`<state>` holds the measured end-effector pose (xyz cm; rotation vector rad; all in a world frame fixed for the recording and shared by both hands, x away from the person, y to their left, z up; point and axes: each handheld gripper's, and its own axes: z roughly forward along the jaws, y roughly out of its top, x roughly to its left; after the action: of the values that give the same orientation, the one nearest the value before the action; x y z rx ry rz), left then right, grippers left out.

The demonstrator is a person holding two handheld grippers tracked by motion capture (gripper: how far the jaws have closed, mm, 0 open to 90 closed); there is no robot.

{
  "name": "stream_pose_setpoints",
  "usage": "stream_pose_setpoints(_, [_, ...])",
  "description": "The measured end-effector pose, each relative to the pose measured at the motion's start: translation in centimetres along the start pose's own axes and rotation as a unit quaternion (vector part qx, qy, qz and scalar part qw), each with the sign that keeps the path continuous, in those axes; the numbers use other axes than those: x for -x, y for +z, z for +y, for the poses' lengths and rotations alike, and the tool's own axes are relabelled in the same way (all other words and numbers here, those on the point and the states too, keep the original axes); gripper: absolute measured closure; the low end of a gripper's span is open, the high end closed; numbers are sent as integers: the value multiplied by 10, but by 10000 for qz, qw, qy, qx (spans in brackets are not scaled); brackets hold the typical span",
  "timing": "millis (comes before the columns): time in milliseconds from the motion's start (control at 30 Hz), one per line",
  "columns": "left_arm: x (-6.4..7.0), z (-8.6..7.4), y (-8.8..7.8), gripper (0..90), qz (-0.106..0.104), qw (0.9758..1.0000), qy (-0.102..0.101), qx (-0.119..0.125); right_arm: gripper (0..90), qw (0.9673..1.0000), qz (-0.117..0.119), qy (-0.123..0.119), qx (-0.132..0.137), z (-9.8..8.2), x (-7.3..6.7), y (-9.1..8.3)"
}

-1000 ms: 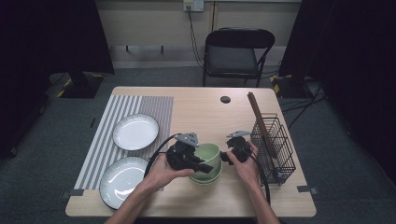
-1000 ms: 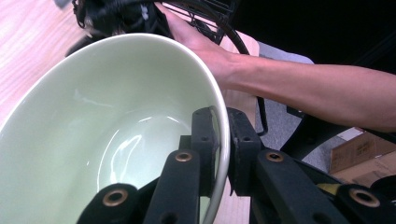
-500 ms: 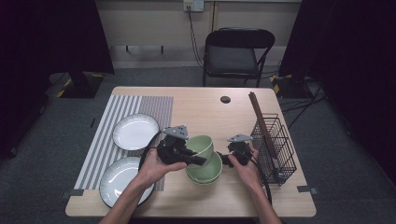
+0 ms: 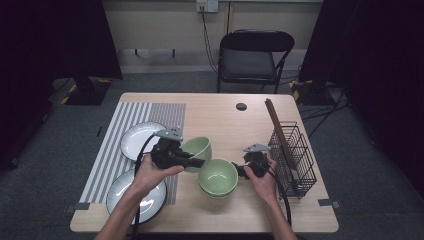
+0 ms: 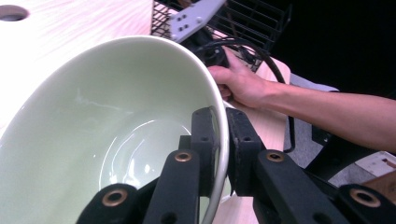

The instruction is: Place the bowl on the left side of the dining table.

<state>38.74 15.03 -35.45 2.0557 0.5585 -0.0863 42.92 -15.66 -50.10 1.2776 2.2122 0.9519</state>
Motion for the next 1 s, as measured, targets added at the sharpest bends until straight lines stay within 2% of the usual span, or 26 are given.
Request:
stream_pose_setpoints(100, [-7, -5, -9, 831, 118, 9999, -78, 15, 137, 10000, -1, -2, -1, 0, 0, 0])
stream_pose_setpoints(233, [-11, -8, -14, 831, 140, 9998, -124, 68, 137, 10000, 0, 2, 3, 0, 0, 0])
stream_pose_setpoints(333, [-15, -10, -20, 831, 233, 9995, -185, 126, 137, 10000, -1, 3, 2, 0, 0, 0])
stream_pose_setpoints(400, [-18, -10, -23, 832, 315, 9991, -236, 151, 136, 10000, -1, -4, 0, 0, 0, 0])
stream_pose_setpoints(433, [-21, -11, -26, 832, 444, 9985, -284, 165, 137, 10000, -1, -4, 0, 0, 0, 0])
stream_pose_setpoints(567, [-27, -12, -31, 832, 549, 9978, -334, 184, 136, 10000, -1, -5, 0, 0, 0, 0])
stream_pose_setpoints(700, [-32, -9, -40, 832, 811, 9959, -354, 210, 137, 10000, -1, -4, 1, 0, 0, 0])
stream_pose_setpoints(767, [-38, -9, -46, 831, 955, 9938, -484, 295, 137, 10000, -1, -5, 0, 0, 0, 0])
stream_pose_setpoints(800, [-38, -9, -46, 831, 955, 9938, -484, 295, 137, 10000, -1, -5, 0, 0, 0, 0])
stream_pose_setpoints(833, [-43, -11, -49, 832, 1058, 9923, -556, 322, 137, 10000, -1, -6, 1, 0, 0, 0])
stream_pose_setpoints(867, [-43, -11, -49, 832, 1058, 9923, -556, 322, 137, 10000, -1, -6, 1, 0, 0, 0])
stream_pose_setpoints(900, [-47, -12, -51, 831, 1196, 9905, -614, 290, 137, 10000, -1, -4, 0, 0, 0, 0])
stream_pose_setpoints(933, [-47, -12, -51, 832, 1196, 9905, -614, 290, 137, 10000, -1, -4, 1, 0, 0, 0])
stream_pose_setpoints(967, [-51, -14, -52, 832, 1335, 9882, -686, 292, 137, 10000, -1, -5, 1, 0, 0, 0])
stream_pose_setpoints(1000, [-51, -14, -52, 831, 1335, 9882, -686, 292, 137, 10000, -1, -5, 1, 0, 0, 0])
